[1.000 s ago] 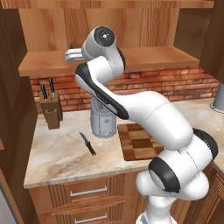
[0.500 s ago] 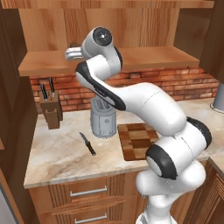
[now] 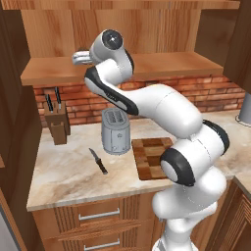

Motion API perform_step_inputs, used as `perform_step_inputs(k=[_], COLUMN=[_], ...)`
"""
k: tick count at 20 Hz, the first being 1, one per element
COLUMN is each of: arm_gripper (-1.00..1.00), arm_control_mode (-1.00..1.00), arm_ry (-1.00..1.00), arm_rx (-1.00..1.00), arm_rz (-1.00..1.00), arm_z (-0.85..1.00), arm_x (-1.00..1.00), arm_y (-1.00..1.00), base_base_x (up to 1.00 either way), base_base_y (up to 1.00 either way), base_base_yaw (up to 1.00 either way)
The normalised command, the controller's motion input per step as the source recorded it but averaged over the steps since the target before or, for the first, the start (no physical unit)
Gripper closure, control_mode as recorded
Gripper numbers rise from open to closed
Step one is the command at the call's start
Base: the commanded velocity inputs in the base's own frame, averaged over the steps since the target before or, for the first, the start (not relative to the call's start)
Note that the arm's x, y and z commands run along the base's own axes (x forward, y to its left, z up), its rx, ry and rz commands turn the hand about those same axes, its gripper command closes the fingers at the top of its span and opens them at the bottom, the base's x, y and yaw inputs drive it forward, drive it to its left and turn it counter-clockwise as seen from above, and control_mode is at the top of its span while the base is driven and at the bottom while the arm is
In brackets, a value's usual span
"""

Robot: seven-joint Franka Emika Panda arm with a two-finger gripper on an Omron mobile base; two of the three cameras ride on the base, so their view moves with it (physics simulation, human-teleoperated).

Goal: Pick the bread, place it on the cutting board, pick the jam, place it on the counter, and close the cabinet.

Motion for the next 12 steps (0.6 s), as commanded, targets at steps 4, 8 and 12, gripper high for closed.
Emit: perform_step_inputs(k=[4,8,12], arm_gripper=[-1.00,-1.00,-1.00], arm_control_mode=[-1.00,-1.00,-1.00], arm_ry=[0.00,0.00,0.00], arm_rx=[0.00,0.00,0.00], arm_rz=[0.01,0.01,0.00], arm_z=[-0.04,-0.03,-0.04], arm_x=[0.32,0.31,0.26], arm_y=[0.02,0.01,0.08], base_base_x=[0.00,0.00,0.00], base_base_y=[0.00,0.00,0.00], base_base_yaw=[0.00,0.00,0.00])
